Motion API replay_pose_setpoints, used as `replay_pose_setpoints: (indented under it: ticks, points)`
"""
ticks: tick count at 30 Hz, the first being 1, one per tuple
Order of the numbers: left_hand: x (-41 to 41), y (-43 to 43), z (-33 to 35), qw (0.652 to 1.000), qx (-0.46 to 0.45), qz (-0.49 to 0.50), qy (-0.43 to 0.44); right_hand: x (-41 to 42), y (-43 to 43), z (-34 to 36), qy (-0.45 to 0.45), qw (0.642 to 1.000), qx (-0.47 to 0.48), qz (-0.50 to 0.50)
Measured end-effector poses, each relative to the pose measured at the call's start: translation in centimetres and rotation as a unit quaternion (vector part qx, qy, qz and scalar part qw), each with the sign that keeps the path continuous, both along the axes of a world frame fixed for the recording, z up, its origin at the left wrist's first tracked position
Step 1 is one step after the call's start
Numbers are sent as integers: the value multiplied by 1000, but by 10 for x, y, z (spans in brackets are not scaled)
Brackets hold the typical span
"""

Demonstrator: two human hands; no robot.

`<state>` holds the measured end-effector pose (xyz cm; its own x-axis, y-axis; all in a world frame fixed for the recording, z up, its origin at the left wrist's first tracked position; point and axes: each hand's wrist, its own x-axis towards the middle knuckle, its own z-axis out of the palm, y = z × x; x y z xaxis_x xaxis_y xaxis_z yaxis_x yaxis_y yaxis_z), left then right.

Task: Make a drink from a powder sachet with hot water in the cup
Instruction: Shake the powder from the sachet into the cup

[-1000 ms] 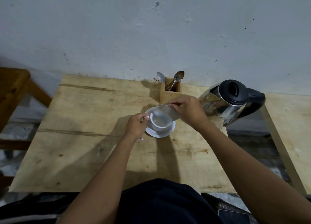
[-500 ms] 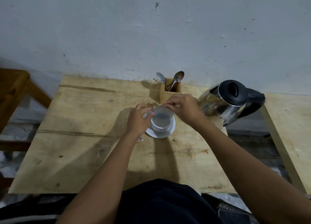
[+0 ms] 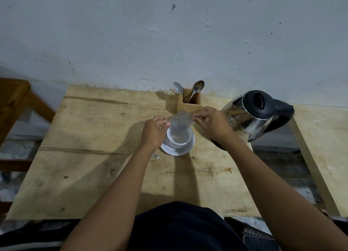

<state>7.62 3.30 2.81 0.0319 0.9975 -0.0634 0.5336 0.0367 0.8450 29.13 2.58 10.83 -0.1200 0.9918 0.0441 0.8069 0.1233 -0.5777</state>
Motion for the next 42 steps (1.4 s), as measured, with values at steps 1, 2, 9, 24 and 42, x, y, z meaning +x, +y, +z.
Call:
replay_pose_setpoints:
  ticks: [1, 2, 9, 24, 42]
  points:
    - [0, -1, 1, 1000, 2, 0, 6, 0, -1, 1, -3, 1000, -1, -3]
    - [0, -1, 2, 1000, 6, -2, 13, 0, -1, 1, -10, 1000, 0, -2]
    - [7, -4, 14, 998, 24, -2, 62, -2, -14, -1, -20, 998, 43, -44]
    - [8, -7, 18, 996, 19, 1, 87, 1, -30, 8, -9, 996, 56, -63]
    - [8, -3, 21, 997, 16, -5, 70, 2, -22, 17, 9, 998, 29, -53]
